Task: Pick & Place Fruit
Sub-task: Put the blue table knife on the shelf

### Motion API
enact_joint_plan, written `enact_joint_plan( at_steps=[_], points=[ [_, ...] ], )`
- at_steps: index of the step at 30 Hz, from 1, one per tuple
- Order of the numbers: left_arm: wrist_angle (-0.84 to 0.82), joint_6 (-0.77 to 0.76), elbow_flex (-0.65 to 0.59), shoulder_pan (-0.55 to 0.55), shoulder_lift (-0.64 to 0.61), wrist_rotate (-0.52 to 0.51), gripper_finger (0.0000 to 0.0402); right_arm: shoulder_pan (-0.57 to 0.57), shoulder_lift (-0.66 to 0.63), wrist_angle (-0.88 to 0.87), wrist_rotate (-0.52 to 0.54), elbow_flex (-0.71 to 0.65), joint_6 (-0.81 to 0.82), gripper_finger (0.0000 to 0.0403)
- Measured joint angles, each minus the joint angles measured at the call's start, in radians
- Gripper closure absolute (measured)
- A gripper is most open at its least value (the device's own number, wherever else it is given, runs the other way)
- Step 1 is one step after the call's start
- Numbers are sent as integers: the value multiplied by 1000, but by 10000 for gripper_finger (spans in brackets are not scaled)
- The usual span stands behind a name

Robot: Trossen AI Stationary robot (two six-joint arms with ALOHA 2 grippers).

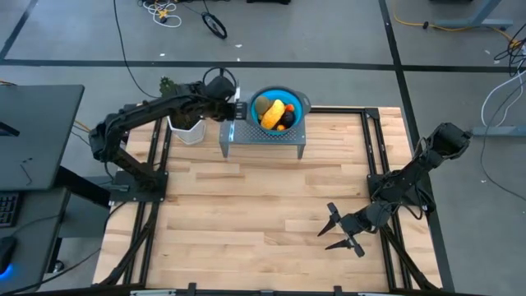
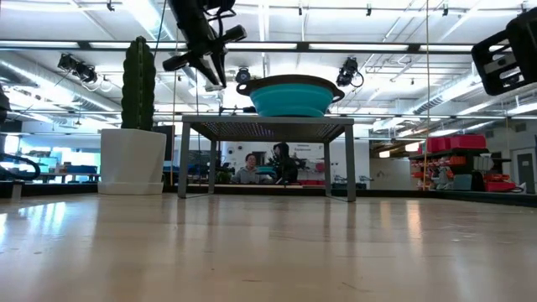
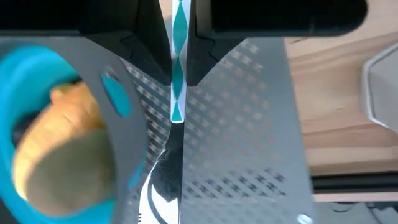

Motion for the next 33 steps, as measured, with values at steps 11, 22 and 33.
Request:
enact_joint_plan(
  at_steps=[11, 22, 33],
  points=[
    [9, 34, -9, 45, 20, -3, 352, -3, 0, 93, 8, 0, -52, 179],
    [16, 78, -9, 75, 52, 78, 352, -3, -8, 451, 309, 46, -471, 179],
    [31, 55, -8, 80, 51, 30, 352, -1, -50, 464, 438, 158, -720, 179]
  ],
)
